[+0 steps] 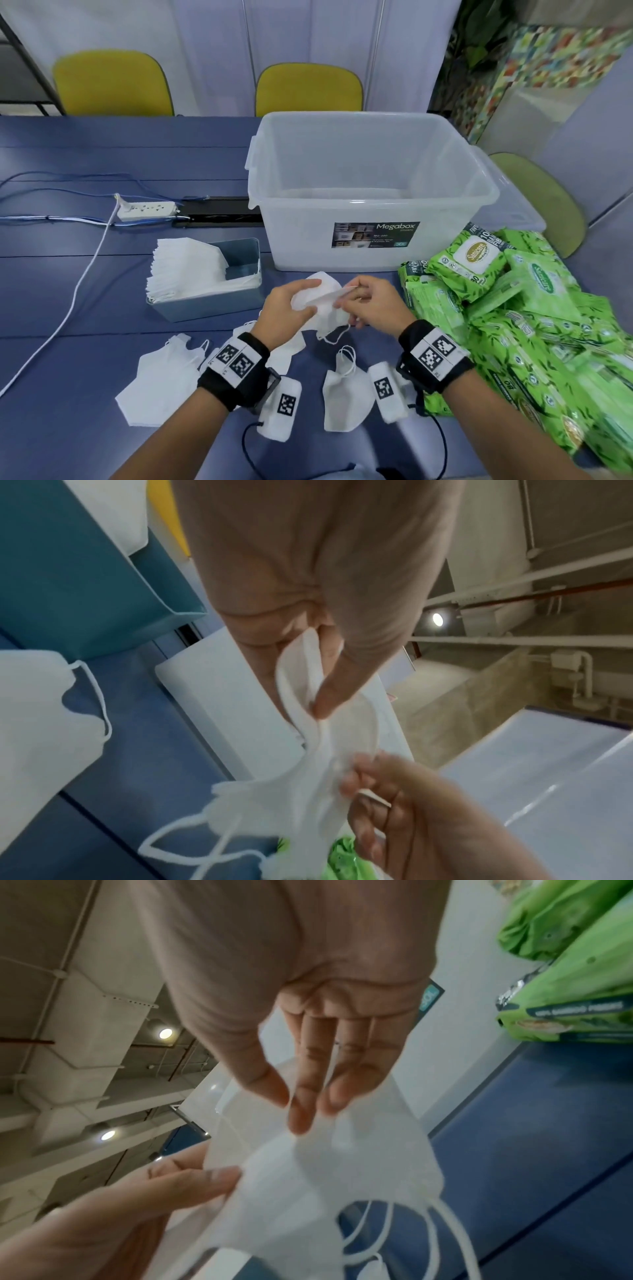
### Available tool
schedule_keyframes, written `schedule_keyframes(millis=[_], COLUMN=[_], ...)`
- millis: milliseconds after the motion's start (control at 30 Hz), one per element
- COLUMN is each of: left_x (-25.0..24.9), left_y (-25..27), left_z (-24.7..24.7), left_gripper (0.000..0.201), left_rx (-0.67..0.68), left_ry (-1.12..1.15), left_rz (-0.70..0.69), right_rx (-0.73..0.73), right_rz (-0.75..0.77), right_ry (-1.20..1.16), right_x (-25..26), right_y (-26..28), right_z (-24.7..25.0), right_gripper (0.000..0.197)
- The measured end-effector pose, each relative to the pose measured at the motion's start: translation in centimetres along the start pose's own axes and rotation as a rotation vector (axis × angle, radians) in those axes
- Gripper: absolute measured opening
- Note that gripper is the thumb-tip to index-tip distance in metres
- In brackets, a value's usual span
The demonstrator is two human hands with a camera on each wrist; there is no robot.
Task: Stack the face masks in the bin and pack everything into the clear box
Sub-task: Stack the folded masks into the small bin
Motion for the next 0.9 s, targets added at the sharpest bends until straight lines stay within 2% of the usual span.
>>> schedule_keyframes(millis=[100, 200, 267, 333, 400, 500, 567, 633, 733, 800, 833, 900], left_x=[0.1, 0.2, 0.4, 0.1, -0.2, -0.8, -0.9, -0.7, 0.7, 2.3, 3.0, 4.4], left_y=[0.3, 0.7, 1.2, 1.5, 1.5, 1.1, 0.8, 0.7, 0.9, 0.9, 1.0, 1.2], left_z=[0.0, -0.5, -1.3, -2.0, -2.4, -2.6, -2.4, -2.5, -2.3, -1.3, -0.7, 0.9], left_gripper=[0.049, 0.040, 0.046, 0.042, 0.047, 0.045, 0.029, 0.017, 0.032, 0.045, 0.050, 0.058], left_rx=[0.069, 0.150, 0.223, 0.301, 0.370, 0.400, 0.350, 0.327, 0.292, 0.210, 0.155, 0.051], left_ry=[0.139, 0.411, 0.684, 0.773, 0.691, 0.463, 0.280, 0.184, 0.108, 0.053, 0.022, 0.012], left_rz=[0.065, 0.212, 0.347, 0.396, 0.384, 0.273, 0.169, 0.124, 0.107, 0.115, 0.118, 0.129], right_rx=[-0.078, -0.110, -0.047, 0.053, 0.144, 0.225, 0.192, 0.114, 0.026, 0.007, 0.038, 0.218], right_rz=[0.093, 0.162, 0.209, 0.242, 0.271, 0.287, 0.281, 0.263, 0.227, 0.241, 0.241, 0.219], right_ry=[0.189, 0.312, 0.336, 0.391, 0.488, 0.537, 0.523, 0.485, 0.450, 0.460, 0.492, 0.595], right_x=[0.1, 0.4, 1.1, 1.9, 2.7, 3.2, 3.0, 2.2, -0.1, -1.9, -2.9, -5.2], right_y=[-0.1, -0.2, -0.1, 0.0, 0.1, 0.0, -0.2, -0.5, 0.0, 1.2, 2.1, 4.3], right_z=[1.7, 2.8, 2.6, 1.7, 0.8, -0.7, -1.4, -1.6, -1.4, -1.4, -1.5, -2.5], right_gripper=[0.018, 0.008, 0.006, 0.005, 0.009, 0.016, 0.015, 0.016, 0.023, 0.025, 0.028, 0.033])
Point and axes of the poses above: each hand's wrist, its own y-axis away from the middle knuckle, its own z-axis out of the back of the hand, x = y × z, the point moved 8 cm from there along -y, towards the middle knuckle, and after that the axes turned 7 degrees about z, right-handed, at the moved point
